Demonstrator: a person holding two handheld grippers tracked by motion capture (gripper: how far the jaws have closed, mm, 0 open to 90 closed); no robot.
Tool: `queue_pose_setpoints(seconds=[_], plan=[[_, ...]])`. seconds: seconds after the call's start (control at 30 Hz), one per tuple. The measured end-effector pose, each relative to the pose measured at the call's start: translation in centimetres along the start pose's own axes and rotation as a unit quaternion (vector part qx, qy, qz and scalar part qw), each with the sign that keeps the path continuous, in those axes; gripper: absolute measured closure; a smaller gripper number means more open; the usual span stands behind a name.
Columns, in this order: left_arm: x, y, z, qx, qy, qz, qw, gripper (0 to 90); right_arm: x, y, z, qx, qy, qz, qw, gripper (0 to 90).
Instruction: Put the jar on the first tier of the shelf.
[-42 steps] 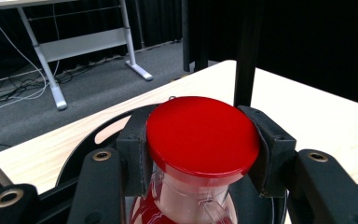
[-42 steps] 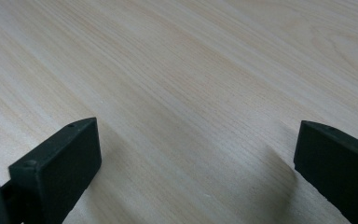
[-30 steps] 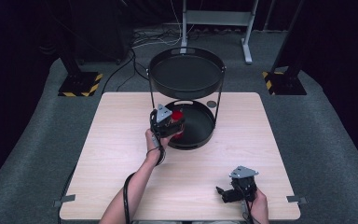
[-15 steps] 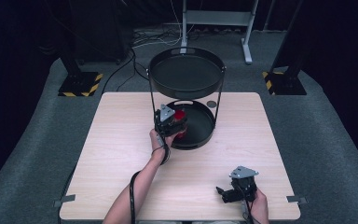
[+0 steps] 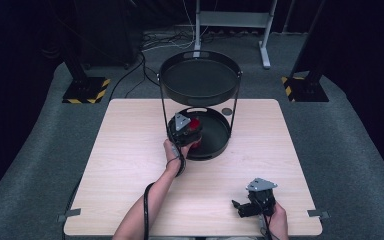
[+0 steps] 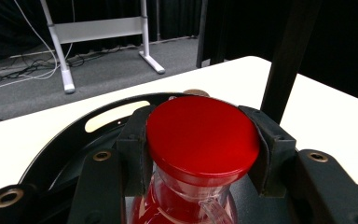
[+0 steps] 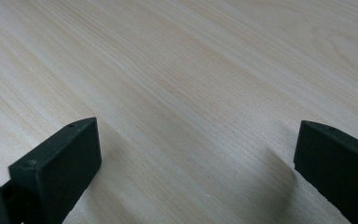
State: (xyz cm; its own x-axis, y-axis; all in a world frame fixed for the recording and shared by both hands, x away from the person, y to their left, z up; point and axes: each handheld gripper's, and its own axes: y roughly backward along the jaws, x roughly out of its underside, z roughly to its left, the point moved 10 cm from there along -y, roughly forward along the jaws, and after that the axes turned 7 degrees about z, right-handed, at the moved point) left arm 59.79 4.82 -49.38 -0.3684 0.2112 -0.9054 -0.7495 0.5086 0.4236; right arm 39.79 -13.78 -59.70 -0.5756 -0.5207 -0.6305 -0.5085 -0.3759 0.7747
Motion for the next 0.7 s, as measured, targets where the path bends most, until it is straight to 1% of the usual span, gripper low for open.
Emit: queue_pose_setpoints(seconds=[0.13,0.33,0.47,0.67,0.7], plan=[[0.1,-0.4,-0.1,-0.001,0.005,0.001,1.0,48.3,0.0,0.0,0.0,0.0,0.0,0.0,1.0,0.0],[0.5,-0.7,0.0,-0.004,0.001,0.006,1.0,48.3,0.0,0.0,0.0,0.0,0.0,0.0,1.0,0.0],[0.7,-0.8,0.0,0.002,0.007,0.007,0.9999,48.3,0.0,0.0,0.0,0.0,0.001,0.0,1.0,0.0],[1.2,-1.0,0.0,0.006,0.005,0.008,0.9999,48.3,0.0,0.0,0.0,0.001,0.001,0.0,1.0,0.0],[1.2,-1.0,0.1,0.005,0.008,0.006,0.9999,48.3,0.0,0.0,0.0,0.0,0.001,0.0,1.0,0.0]])
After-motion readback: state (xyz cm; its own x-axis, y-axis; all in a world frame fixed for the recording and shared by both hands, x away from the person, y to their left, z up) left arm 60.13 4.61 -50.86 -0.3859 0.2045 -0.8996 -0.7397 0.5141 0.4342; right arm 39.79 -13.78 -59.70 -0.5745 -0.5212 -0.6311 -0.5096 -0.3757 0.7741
